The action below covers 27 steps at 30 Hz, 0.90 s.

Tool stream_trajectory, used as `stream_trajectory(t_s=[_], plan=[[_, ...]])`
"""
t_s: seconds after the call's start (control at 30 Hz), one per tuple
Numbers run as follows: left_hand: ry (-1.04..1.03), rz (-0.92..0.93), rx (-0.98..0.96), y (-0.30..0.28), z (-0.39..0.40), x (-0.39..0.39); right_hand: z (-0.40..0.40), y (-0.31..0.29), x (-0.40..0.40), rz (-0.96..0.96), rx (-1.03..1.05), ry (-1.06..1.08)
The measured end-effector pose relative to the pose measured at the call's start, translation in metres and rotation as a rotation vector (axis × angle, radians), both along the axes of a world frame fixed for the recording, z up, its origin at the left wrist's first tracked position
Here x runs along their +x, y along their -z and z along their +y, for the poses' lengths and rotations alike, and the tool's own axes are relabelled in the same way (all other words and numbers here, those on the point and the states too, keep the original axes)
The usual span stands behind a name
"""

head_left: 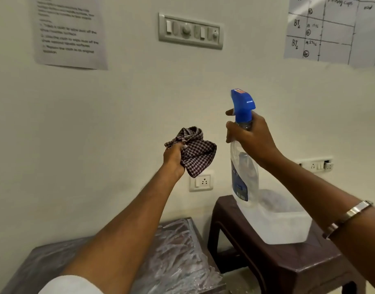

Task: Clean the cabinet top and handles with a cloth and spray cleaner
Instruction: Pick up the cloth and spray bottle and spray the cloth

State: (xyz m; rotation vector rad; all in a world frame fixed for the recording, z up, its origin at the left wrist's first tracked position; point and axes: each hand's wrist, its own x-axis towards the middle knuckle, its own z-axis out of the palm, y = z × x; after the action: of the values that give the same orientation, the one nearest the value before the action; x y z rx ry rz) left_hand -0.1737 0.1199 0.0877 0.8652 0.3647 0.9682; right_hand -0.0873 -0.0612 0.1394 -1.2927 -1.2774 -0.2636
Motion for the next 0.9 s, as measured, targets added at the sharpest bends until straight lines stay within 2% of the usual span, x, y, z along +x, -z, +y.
stream_trajectory(t_s=[0.17,0.3,0.43,0.67,0.77,0.9], plan=[[0.068,-0.137,0.012,-0.002,0.007,-0.037,0.020,0.019,-0.028,0.043,-0.073,-0.098],[0.014,-0.293,-0.060,0.006,0.011,-0.062,0.034,0.034,-0.043,0.052,-0.131,-0.114],[-0.067,-0.288,-0.193,0.018,0.026,-0.080,0.043,0.042,-0.055,0.042,-0.206,-0.175],[-0.005,-0.215,-0.063,0.031,0.038,-0.120,0.061,0.054,-0.080,0.039,-0.306,-0.248],[0.039,-0.123,0.023,0.040,0.039,-0.136,0.068,0.060,-0.089,0.044,-0.330,-0.278],[0.077,-0.162,-0.023,0.054,0.043,-0.152,0.076,0.066,-0.100,0.036,-0.369,-0.287]])
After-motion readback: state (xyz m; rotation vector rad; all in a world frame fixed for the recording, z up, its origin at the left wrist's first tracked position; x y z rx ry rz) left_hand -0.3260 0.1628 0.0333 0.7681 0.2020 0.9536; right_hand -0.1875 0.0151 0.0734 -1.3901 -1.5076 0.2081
